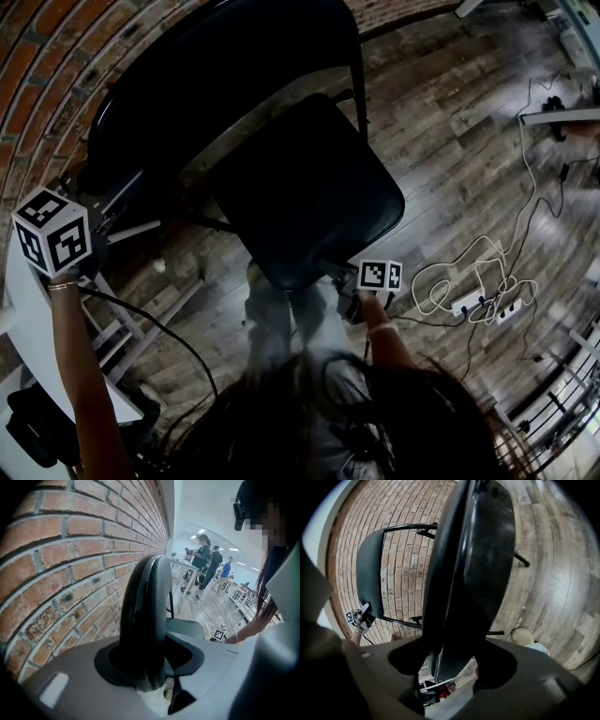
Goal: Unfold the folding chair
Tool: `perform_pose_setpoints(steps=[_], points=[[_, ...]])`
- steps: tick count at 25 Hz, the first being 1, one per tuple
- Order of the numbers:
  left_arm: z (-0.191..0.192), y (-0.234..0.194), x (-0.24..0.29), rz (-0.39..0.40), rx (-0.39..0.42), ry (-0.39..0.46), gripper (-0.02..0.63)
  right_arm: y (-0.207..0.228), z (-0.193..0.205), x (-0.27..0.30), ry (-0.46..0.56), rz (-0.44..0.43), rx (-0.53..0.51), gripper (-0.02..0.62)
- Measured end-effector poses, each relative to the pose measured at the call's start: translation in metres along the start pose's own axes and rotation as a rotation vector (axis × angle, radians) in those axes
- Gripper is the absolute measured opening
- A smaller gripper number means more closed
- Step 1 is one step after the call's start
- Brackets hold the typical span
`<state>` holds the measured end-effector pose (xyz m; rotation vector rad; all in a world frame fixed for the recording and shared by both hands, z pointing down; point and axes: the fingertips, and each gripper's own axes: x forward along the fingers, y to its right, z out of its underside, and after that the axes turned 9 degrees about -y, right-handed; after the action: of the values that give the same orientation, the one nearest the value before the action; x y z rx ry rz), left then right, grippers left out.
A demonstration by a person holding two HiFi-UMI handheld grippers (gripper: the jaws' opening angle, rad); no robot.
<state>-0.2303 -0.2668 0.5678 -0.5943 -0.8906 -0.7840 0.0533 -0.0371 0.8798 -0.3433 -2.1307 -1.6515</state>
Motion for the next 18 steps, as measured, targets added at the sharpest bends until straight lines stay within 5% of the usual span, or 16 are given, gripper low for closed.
perform_pose_setpoints(steps=[18], points=[[0.003, -0.019, 0.017, 0.011, -0.023, 0.001, 0.198, 0.028, 0.009, 0.007, 0.014, 0.116, 0.088, 0.314]])
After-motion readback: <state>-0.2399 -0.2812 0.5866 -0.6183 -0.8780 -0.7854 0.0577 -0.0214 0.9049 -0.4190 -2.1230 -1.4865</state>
